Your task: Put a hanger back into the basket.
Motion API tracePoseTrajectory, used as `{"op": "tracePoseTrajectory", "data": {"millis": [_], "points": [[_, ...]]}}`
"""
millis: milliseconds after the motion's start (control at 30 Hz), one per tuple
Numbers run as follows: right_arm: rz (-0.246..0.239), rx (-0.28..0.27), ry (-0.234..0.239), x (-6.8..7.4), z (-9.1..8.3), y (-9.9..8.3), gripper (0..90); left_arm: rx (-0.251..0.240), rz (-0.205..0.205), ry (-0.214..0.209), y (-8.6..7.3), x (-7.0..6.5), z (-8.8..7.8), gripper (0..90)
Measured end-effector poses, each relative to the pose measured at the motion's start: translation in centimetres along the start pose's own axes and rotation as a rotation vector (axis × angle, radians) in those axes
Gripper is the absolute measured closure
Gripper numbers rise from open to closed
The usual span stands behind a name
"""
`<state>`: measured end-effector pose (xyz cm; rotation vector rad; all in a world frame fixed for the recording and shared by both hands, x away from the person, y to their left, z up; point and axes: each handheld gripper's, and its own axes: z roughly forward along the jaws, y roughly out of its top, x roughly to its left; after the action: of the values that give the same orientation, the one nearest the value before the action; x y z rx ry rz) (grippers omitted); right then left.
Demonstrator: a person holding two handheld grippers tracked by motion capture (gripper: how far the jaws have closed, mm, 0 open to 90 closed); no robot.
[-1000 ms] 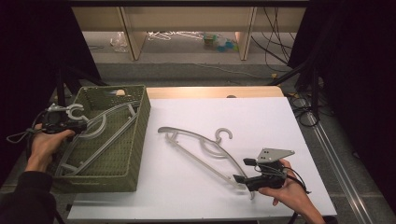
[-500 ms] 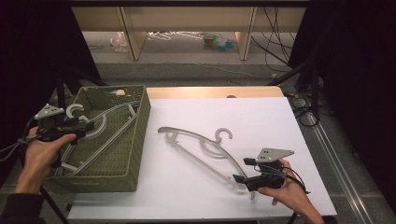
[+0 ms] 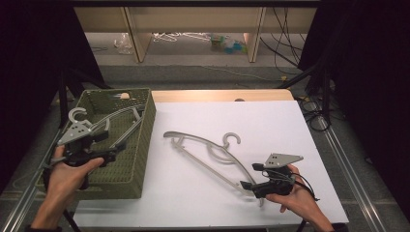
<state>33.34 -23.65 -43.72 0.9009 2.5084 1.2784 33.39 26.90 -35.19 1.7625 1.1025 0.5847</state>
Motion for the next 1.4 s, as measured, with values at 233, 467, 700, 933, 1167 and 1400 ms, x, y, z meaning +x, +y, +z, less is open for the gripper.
{"op": "tracePoseTrajectory", "data": {"millis": [233, 467, 700, 933, 1167, 1400], "points": [[0.002, 0.004, -0.003, 0.0, 0.0, -0.1, 22.6, -0.025, 0.004, -0.067, -0.2, -2.9, 0.4, 22.8], [0.000, 0.001, -0.010, 0.1, 0.0, -0.1, 22.6, -0.014, 0.011, -0.116, -1.1, -5.5, 1.1, 20.8], [0.007, 0.012, -0.004, 0.1, 0.1, -0.1, 22.6, 0.007, 0.044, -0.154, -2.6, -7.5, 2.3, 20.7], [0.006, 0.015, -0.012, -0.1, 0.2, -0.2, 22.8, -0.016, 0.083, -0.168, -4.4, -9.3, 3.0, 21.8], [0.002, 0.033, -0.038, -0.2, 0.7, 0.1, 24.1, -0.023, 0.075, -0.223, -6.9, -10.7, 4.0, 22.2], [0.017, 0.089, -0.086, -1.2, 2.5, 0.8, 25.0, -0.018, 0.067, -0.254, -7.8, -11.3, 4.9, 21.9]]}}
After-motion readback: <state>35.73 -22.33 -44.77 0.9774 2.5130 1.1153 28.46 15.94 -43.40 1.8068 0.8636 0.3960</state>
